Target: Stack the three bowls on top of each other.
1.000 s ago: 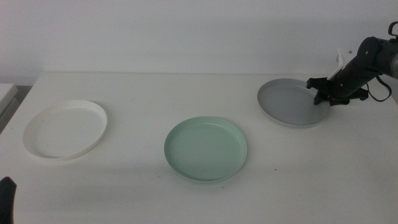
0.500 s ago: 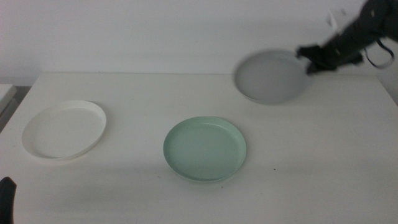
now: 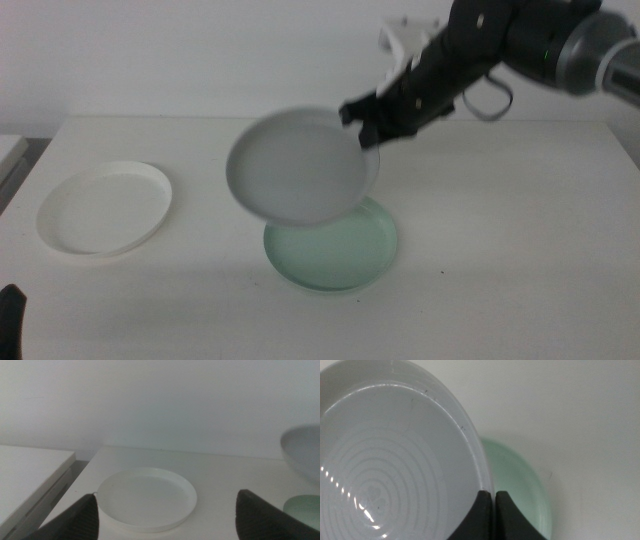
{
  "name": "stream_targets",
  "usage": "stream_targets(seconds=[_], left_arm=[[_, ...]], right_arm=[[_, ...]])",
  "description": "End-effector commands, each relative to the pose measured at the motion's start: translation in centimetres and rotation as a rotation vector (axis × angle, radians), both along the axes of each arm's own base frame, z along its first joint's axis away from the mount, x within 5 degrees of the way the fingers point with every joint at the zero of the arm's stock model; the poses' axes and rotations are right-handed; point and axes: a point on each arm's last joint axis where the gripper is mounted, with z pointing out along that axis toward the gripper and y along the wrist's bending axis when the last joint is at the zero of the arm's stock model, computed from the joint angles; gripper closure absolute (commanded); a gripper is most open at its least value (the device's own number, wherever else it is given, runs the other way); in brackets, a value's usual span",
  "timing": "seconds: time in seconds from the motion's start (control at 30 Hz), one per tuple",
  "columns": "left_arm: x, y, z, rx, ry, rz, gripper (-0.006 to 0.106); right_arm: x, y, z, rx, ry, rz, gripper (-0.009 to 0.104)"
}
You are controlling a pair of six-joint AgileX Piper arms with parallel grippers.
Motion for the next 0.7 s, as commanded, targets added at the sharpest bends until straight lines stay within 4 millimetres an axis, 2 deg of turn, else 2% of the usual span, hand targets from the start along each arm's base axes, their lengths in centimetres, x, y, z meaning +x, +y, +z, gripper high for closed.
stream_targets(seconds=[0.0,0.23,0.47,0.67], left_arm=[[0.0,0.0,0.1,-0.001,-0.017,-0.001,0.007],[0.0,0.0,0.1,-0.001,-0.017,-0.001,0.007],[0.0,0.0,0.1,-0.001,-0.017,-0.001,0.007],[0.0,0.0,0.1,-0.001,-0.017,-0.001,0.007]], right_arm=[[-0.8,-0.3,-1.5,-0.002,0.005,-0.007,0.097],[-2.1,-1.3,-5.8,0.019,-0.004,-0.09,0.098],[-1.9,-1.5,-7.7,0.006,0.017,-0.119,0.098],[-1.9,-1.5,-8.3,-0.007,0.034,-0.122,0.097]])
